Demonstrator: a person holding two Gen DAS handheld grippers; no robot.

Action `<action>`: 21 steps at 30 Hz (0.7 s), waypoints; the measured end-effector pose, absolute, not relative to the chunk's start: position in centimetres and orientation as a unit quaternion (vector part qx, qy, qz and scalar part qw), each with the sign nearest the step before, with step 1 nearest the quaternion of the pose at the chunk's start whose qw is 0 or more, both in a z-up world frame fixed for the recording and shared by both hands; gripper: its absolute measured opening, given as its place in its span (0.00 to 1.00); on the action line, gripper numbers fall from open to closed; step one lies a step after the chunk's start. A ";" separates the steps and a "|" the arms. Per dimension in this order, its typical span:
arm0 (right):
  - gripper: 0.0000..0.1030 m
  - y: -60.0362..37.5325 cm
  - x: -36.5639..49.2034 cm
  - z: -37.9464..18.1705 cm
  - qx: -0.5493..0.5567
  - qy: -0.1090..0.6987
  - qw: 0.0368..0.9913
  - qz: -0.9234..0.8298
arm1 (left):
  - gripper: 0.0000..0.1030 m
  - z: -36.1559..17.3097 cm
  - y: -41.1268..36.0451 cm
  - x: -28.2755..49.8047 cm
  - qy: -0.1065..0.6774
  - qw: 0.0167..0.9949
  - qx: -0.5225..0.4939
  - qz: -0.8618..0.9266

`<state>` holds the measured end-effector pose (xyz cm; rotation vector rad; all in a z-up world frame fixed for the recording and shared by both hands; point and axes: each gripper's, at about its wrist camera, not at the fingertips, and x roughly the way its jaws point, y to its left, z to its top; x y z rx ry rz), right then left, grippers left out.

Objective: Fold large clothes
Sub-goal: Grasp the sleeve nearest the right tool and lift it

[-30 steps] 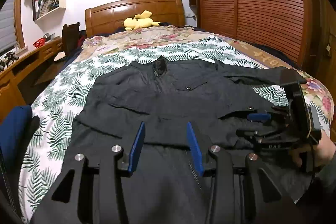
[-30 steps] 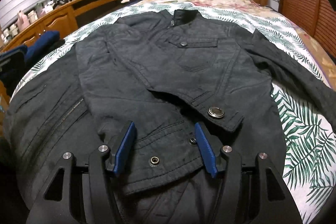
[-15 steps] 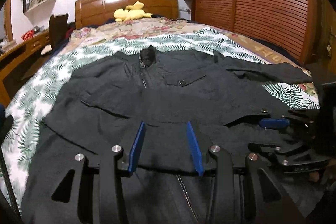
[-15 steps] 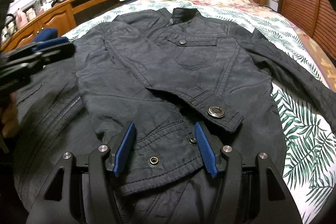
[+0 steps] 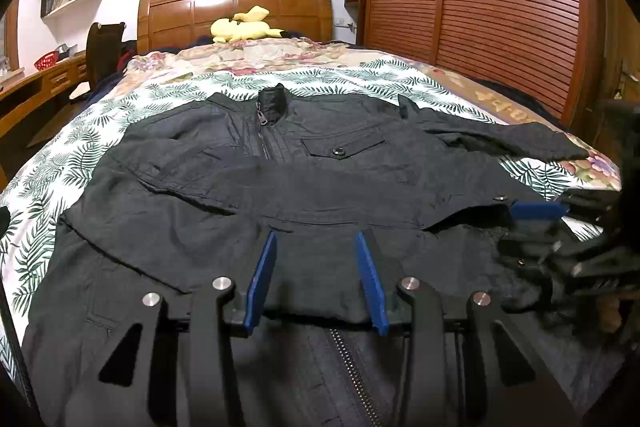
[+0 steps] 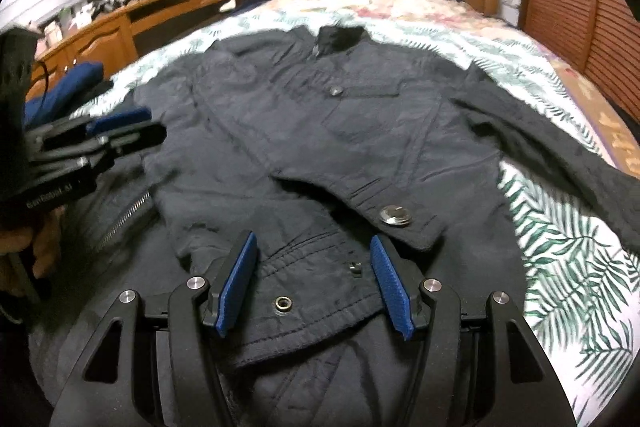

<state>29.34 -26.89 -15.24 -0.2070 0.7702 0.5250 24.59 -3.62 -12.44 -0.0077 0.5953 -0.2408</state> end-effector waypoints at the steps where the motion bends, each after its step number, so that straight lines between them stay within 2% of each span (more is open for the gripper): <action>1: 0.59 -27.4 29.1 -14.7 -0.096 0.364 0.892 0.250 | 0.39 -12.4 -3.6 24.6 0.293 0.949 -0.003 -0.119; 6: 0.59 -31.1 28.8 -11.6 -0.088 0.321 0.919 0.210 | 0.39 -12.4 -3.6 24.5 0.291 0.949 -0.003 -0.120; 8: 0.69 -33.5 29.4 -10.5 -0.084 0.308 0.930 0.181 | 0.39 -12.4 -3.7 24.5 0.291 0.949 -0.002 -0.121; 10: 0.73 -35.6 30.4 -9.7 -0.085 0.304 0.936 0.154 | 0.39 -12.4 -3.8 24.5 0.290 0.949 0.000 -0.122; 15: 0.73 -41.4 33.4 -8.6 -0.130 0.299 0.942 0.078 | 0.39 -12.3 -3.9 24.3 0.287 0.950 0.004 -0.122; 21: 0.73 -49.5 37.3 -7.8 -0.111 0.331 0.937 -0.008 | 0.39 -12.3 -4.5 24.4 0.289 0.949 0.019 -0.122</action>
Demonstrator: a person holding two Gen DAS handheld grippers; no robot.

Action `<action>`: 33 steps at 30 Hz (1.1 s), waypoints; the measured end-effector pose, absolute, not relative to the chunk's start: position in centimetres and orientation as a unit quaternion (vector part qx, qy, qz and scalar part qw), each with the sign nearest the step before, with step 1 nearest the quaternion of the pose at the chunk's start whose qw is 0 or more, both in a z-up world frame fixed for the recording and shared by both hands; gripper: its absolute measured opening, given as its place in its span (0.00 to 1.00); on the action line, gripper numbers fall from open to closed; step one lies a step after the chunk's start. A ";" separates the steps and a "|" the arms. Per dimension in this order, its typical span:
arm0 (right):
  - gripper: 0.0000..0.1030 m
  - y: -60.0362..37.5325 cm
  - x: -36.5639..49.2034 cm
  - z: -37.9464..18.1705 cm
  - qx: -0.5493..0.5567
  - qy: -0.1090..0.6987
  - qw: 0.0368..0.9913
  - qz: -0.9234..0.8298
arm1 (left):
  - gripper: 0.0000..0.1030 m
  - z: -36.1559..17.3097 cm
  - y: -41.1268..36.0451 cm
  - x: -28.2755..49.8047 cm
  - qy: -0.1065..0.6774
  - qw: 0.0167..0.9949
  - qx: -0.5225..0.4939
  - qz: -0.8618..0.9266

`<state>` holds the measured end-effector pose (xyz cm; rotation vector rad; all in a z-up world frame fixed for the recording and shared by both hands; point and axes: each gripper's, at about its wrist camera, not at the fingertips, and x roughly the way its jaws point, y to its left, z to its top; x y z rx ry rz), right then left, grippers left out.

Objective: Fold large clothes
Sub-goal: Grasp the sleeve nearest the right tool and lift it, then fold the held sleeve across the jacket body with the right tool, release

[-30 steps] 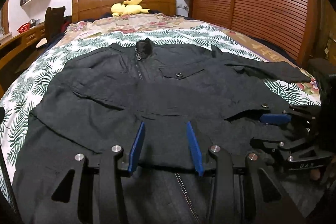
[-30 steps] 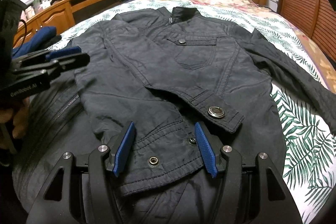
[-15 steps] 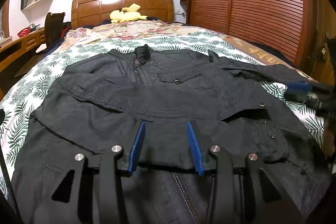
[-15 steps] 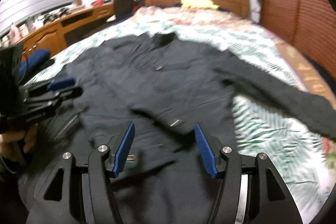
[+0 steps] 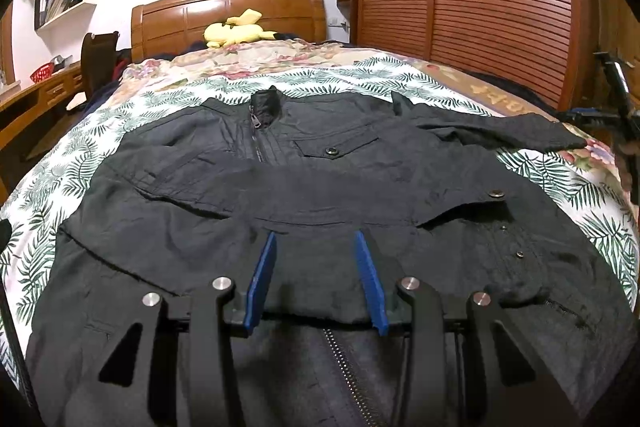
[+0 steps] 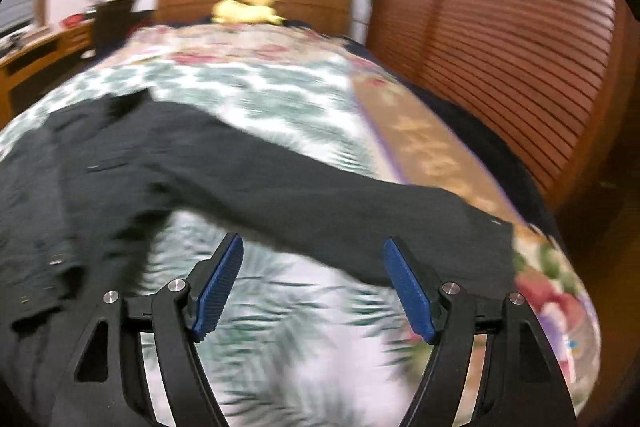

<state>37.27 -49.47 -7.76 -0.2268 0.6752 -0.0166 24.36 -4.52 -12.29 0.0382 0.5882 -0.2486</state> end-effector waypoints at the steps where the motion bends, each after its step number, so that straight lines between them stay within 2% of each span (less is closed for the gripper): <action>1: 0.73 -50.8 37.7 -7.7 -0.107 0.336 0.935 -0.027 | 0.39 -12.3 -4.6 24.3 0.288 0.950 0.021 -0.122; 9: 0.73 -60.1 39.4 -8.3 -0.060 0.392 0.909 -0.132 | 0.39 -12.1 -4.7 24.0 0.280 0.952 0.023 -0.122; 15: 0.72 -63.1 39.5 -9.1 -0.019 0.425 0.892 -0.155 | 0.39 -12.1 -4.7 24.1 0.280 0.952 0.023 -0.123; 18: 0.66 -63.4 39.3 -9.3 0.000 0.434 0.889 -0.144 | 0.39 -12.1 -4.7 24.1 0.282 0.951 0.024 -0.124; 20: 0.55 -63.0 39.5 -9.9 0.000 0.447 0.885 -0.126 | 0.39 -12.1 -4.8 24.0 0.282 0.951 0.025 -0.124; 21: 0.54 -62.5 40.2 -10.5 -0.007 0.455 0.882 -0.123 | 0.39 -12.0 -4.8 24.0 0.281 0.951 0.025 -0.125; 22: 0.47 -62.0 40.3 -10.8 -0.019 0.461 0.879 -0.120 | 0.39 -11.9 -4.7 24.0 0.280 0.951 0.024 -0.127; 23: 0.32 -61.5 40.5 -11.0 -0.028 0.467 0.877 -0.110 | 0.39 -11.7 -4.7 23.9 0.279 0.952 0.023 -0.127; 26: 0.13 -59.8 40.1 -10.3 -0.046 0.456 0.883 -0.104 | 0.39 -11.2 -4.5 23.3 0.275 0.952 0.020 -0.131; 33: 0.09 -51.9 38.7 -4.1 -0.092 0.387 0.916 -0.049 | 0.39 -9.5 -2.9 20.4 0.268 0.953 0.016 -0.139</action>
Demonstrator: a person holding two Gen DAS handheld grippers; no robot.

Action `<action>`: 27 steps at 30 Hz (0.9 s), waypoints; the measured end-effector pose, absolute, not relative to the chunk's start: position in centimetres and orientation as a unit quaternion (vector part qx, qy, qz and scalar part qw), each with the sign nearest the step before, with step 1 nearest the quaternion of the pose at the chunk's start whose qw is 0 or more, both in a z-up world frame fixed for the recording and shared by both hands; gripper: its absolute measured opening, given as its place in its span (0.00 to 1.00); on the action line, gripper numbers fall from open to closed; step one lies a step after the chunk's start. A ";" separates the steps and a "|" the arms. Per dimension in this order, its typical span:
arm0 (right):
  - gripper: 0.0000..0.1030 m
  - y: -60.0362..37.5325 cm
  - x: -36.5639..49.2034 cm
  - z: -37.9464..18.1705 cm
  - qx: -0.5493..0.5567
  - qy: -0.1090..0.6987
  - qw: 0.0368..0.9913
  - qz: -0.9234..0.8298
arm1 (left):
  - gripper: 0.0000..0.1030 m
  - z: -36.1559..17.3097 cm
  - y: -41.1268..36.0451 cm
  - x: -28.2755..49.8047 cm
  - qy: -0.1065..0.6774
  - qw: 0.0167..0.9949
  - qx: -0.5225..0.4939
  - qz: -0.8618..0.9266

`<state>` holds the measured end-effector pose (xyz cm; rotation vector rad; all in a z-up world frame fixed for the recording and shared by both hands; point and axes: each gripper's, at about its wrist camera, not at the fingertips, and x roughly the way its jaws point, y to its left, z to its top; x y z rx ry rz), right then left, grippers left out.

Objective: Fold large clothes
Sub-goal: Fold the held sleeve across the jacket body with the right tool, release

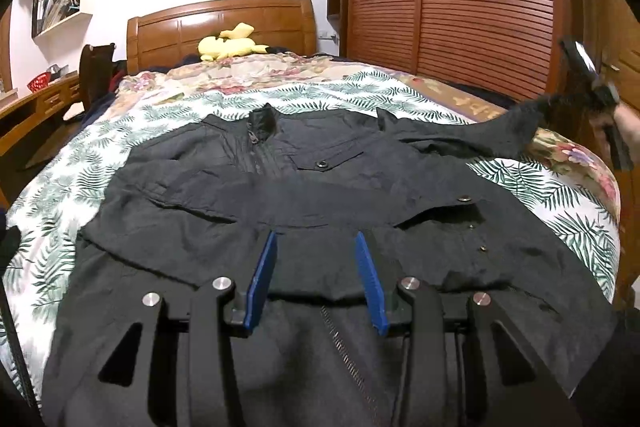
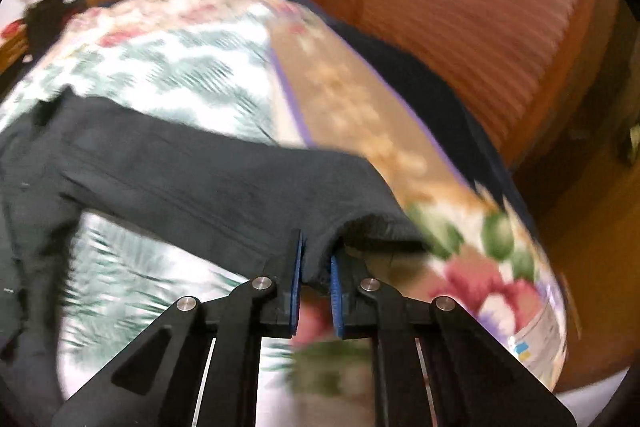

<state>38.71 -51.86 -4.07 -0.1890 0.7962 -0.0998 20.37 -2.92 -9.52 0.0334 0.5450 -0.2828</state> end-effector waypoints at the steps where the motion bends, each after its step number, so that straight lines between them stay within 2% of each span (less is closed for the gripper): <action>1: 0.09 -50.1 38.4 -2.8 -0.100 0.374 0.922 -0.035 | 0.39 -9.4 -2.6 20.1 0.268 0.953 0.016 -0.138; 10: 0.08 -34.2 36.0 6.9 -0.155 0.268 0.948 0.071 | 0.39 -8.0 2.4 17.0 0.270 0.955 -0.012 -0.118; 17: 0.08 -22.8 33.0 10.8 -0.174 0.207 0.945 0.185 | 0.39 -7.3 5.8 15.2 0.260 0.961 -0.015 -0.095; 20: 0.08 -19.3 31.3 10.5 -0.181 0.200 0.935 0.232 | 0.39 -7.3 6.9 14.7 0.258 0.962 -0.015 -0.087; 27: 0.08 -14.7 27.9 6.6 -0.195 0.239 0.902 0.300 | 0.39 -7.3 8.5 14.1 0.256 0.963 -0.019 -0.075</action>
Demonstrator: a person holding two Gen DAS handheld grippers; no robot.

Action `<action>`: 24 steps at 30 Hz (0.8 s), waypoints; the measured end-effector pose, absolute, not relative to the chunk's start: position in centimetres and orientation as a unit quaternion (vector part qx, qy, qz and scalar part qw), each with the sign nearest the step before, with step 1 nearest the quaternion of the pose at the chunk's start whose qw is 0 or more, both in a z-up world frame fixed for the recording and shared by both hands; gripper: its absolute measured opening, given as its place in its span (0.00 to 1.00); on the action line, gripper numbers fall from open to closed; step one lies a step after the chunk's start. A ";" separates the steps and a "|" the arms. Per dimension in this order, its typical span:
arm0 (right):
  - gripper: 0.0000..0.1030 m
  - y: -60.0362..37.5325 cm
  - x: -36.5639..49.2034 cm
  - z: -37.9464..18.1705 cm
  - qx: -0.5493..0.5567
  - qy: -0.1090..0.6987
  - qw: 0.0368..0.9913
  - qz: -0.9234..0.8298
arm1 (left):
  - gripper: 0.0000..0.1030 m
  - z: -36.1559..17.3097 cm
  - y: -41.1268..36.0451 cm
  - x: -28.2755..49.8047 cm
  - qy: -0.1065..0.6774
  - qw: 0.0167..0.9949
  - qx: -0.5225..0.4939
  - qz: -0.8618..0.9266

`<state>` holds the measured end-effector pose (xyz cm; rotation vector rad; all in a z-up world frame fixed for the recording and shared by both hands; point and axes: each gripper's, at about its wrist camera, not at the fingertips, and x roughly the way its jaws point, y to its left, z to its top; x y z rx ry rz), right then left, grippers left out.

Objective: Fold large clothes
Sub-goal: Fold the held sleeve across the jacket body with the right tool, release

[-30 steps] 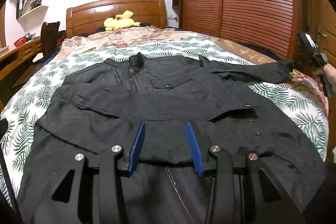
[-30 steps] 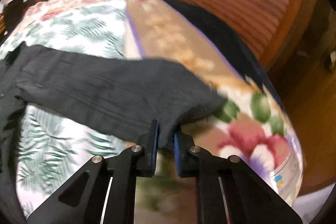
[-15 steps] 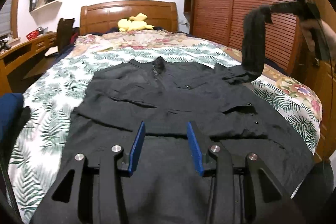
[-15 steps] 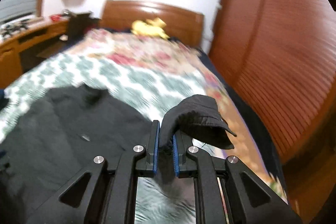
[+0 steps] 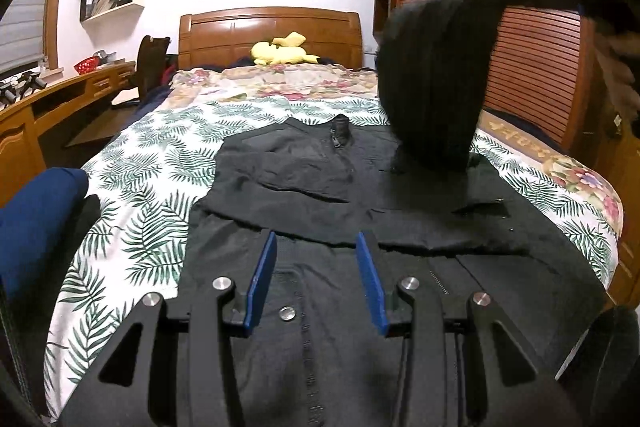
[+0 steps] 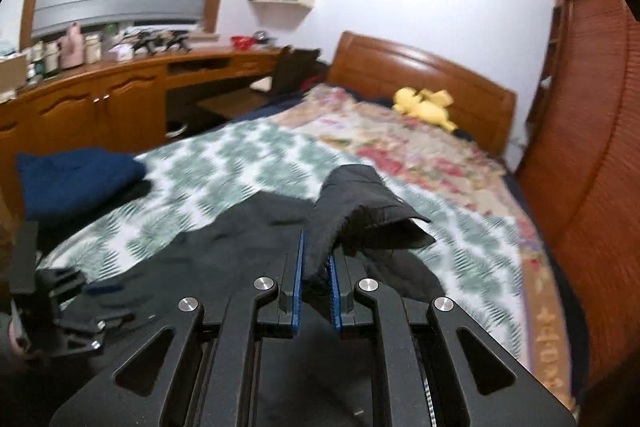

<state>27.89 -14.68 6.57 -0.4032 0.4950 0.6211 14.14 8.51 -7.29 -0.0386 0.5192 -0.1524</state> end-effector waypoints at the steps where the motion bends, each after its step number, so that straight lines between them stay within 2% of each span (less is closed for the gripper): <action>1: 0.08 -14.4 27.6 6.1 -0.197 0.244 0.900 0.304 | 0.39 -7.4 8.7 14.2 0.257 0.963 -0.020 -0.074; 9: 0.13 -13.5 26.2 3.0 -0.196 0.284 0.882 0.320 | 0.39 -7.6 9.1 14.5 0.261 0.963 -0.023 -0.066; 10: 0.20 -13.4 26.1 2.8 -0.198 0.283 0.882 0.319 | 0.39 -7.7 9.1 14.6 0.261 0.963 -0.023 -0.065; 11: 0.32 -13.4 25.9 2.9 -0.200 0.280 0.884 0.316 | 0.39 -7.8 9.1 14.7 0.262 0.963 -0.023 -0.064; 13: 0.51 -13.5 25.5 3.0 -0.195 0.272 0.885 0.323 | 0.39 -7.8 9.0 14.7 0.262 0.963 -0.023 -0.064; 18: 0.53 -14.0 24.9 2.3 -0.200 0.269 0.886 0.320 | 0.39 -7.9 9.0 14.8 0.264 0.962 -0.022 -0.063; 24: 0.53 -16.1 25.7 -1.6 -0.189 0.297 0.885 0.306 | 0.39 -8.7 8.3 15.3 0.276 0.959 -0.013 -0.063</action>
